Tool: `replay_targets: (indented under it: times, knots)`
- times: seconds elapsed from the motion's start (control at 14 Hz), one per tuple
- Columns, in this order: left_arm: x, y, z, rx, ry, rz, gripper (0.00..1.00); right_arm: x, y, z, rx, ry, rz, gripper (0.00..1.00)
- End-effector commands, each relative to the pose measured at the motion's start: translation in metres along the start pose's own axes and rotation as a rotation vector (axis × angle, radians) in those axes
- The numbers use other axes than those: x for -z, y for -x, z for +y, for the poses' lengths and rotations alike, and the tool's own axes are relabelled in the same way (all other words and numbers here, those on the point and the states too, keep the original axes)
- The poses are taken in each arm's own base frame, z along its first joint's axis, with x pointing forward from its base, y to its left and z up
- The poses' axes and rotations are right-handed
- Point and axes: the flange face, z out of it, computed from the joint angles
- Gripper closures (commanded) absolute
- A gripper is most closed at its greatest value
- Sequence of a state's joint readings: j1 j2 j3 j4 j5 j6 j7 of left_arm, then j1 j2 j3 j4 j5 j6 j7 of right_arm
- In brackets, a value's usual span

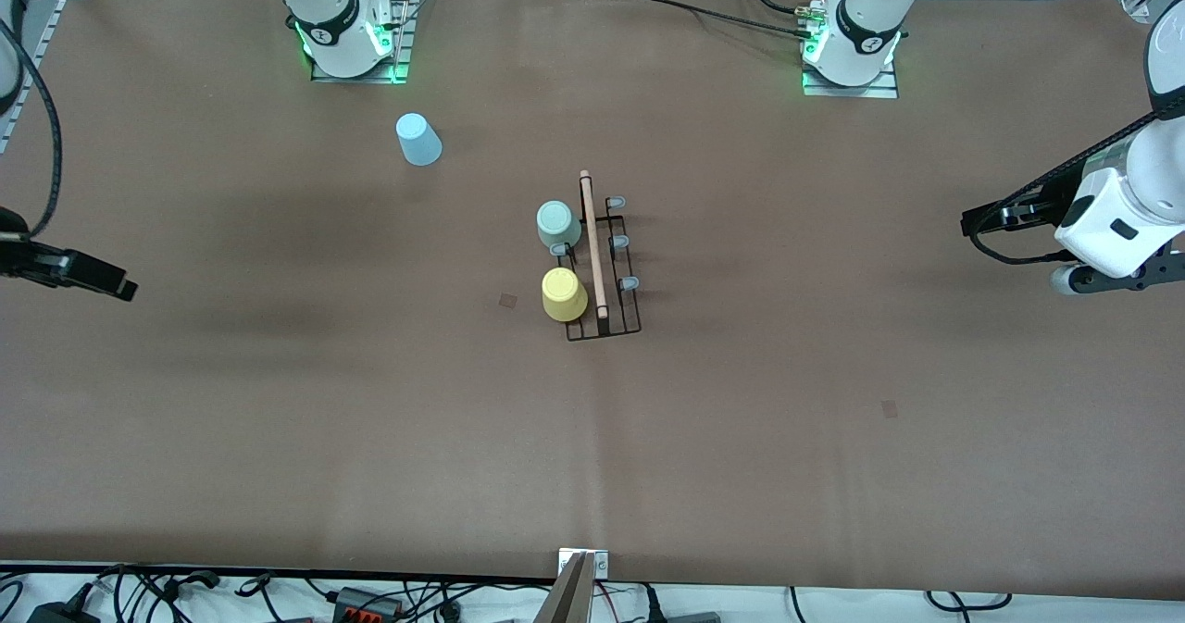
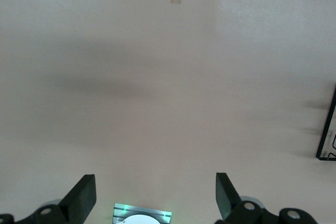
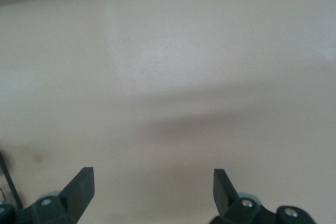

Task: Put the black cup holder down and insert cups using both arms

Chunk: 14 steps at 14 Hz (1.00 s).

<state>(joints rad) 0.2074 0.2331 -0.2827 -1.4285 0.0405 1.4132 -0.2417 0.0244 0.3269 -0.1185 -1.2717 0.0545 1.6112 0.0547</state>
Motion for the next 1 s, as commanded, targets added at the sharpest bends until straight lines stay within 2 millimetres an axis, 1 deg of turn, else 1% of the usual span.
replay_targets:
  times: [0.0,0.07,0.14,0.36,0.43,0.64,0.93]
  knots:
    - [0.003,0.001,-0.003,0.003,0.028,-0.008,0.0,0.004,0.012,0.001,0.059,0.044,-0.011,0.0]
    - [0.003,0.001,-0.005,0.004,0.028,-0.01,0.0,0.002,0.017,0.003,0.077,0.042,-0.013,0.0]
    - [0.003,0.001,-0.006,0.005,0.03,-0.013,0.0,0.0,0.026,0.005,0.085,0.039,-0.009,0.0]
    - [0.001,0.0,-0.007,0.009,0.033,-0.023,0.0,-0.013,0.066,0.011,0.088,0.023,0.03,0.0]
    - [-0.001,0.0,-0.007,0.008,0.033,-0.031,0.0,-0.012,0.071,0.011,0.088,0.022,0.027,0.0]
    - [-0.001,0.0,-0.007,0.008,0.033,-0.031,0.0,-0.008,0.078,0.012,0.102,0.021,0.002,0.0]
    - [-0.001,0.0,-0.007,0.008,0.033,-0.031,0.0,-0.001,0.081,0.015,0.097,0.02,0.009,0.0]
